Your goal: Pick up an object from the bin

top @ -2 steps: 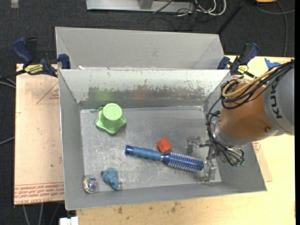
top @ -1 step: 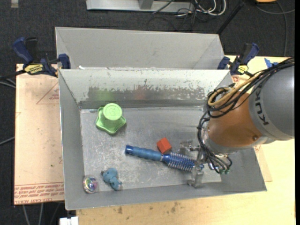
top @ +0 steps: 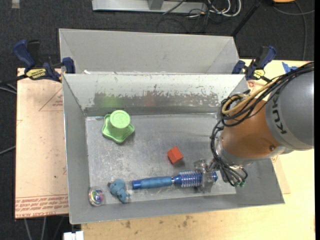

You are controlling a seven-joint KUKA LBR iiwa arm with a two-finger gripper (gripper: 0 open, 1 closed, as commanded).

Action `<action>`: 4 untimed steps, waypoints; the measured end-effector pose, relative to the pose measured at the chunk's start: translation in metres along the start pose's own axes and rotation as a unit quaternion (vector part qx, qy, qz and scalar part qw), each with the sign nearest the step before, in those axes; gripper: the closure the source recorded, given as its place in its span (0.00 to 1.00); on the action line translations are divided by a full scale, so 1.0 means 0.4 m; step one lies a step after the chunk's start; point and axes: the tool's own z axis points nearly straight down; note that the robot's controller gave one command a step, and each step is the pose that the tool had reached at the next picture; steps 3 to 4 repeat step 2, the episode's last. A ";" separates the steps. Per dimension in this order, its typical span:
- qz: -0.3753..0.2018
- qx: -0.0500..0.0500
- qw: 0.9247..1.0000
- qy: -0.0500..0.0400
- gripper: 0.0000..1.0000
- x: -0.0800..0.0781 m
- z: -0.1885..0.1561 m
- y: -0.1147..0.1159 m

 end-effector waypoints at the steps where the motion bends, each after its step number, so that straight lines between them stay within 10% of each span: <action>1: -0.017 0.001 1.000 -0.007 1.00 -0.198 -0.223 0.007; 2: -0.038 0.002 0.999 -0.005 1.00 -0.172 -0.660 -0.082; 4: -0.038 0.002 0.999 -0.005 1.00 -0.172 -0.660 -0.082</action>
Offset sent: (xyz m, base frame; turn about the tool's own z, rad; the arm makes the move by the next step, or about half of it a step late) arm 0.0738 0.0100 0.0851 -0.0312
